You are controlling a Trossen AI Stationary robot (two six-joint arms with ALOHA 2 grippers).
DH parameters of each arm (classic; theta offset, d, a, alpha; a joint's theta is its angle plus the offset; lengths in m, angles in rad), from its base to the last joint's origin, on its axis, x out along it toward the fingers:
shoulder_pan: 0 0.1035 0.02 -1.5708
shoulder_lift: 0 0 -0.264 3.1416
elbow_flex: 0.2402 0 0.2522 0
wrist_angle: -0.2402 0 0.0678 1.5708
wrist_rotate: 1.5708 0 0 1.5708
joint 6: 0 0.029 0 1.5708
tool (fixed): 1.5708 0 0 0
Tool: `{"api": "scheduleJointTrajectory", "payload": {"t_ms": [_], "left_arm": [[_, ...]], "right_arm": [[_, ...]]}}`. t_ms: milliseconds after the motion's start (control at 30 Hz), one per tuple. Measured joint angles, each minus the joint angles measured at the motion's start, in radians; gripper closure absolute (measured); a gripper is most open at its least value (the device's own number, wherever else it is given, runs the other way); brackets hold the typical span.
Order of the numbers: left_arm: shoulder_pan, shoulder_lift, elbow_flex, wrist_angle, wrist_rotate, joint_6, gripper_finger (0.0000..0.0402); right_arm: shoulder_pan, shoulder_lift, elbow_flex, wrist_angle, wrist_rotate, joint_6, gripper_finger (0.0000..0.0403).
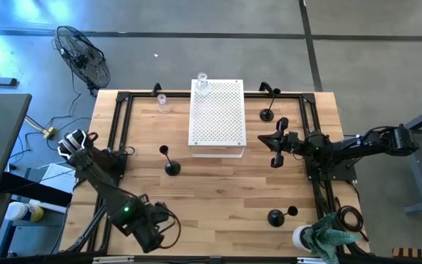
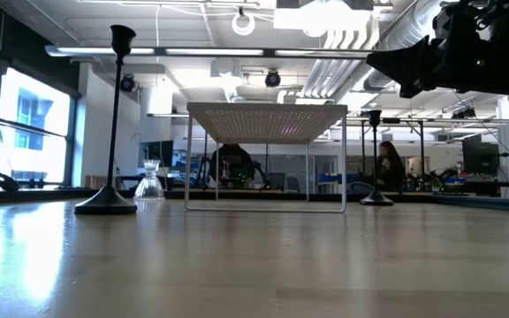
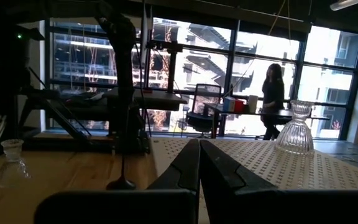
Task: Pick & Place candle stick holders
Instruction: Put the bottom transparent candle holder on the shelf aligned with the other transparent candle holder
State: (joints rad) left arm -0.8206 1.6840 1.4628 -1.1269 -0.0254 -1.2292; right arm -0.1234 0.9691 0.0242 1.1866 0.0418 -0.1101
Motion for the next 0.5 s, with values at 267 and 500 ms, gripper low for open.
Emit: {"api": "scheduleJointTrajectory", "payload": {"t_ms": [267, 500], "left_arm": [[-0.005, 0.0, -0.045, 0.004, -0.021, -0.034, 0.014], [-0.005, 0.0, -0.086, 0.03, -0.011, -0.059, 0.0139]], "right_arm": [[0.0, 0.0, 0.0, 0.0, 0.0, -0.001, 0.0403], [0.0, 0.0, -0.001, 0.0, 0.0, -0.002, 0.0403]]}}
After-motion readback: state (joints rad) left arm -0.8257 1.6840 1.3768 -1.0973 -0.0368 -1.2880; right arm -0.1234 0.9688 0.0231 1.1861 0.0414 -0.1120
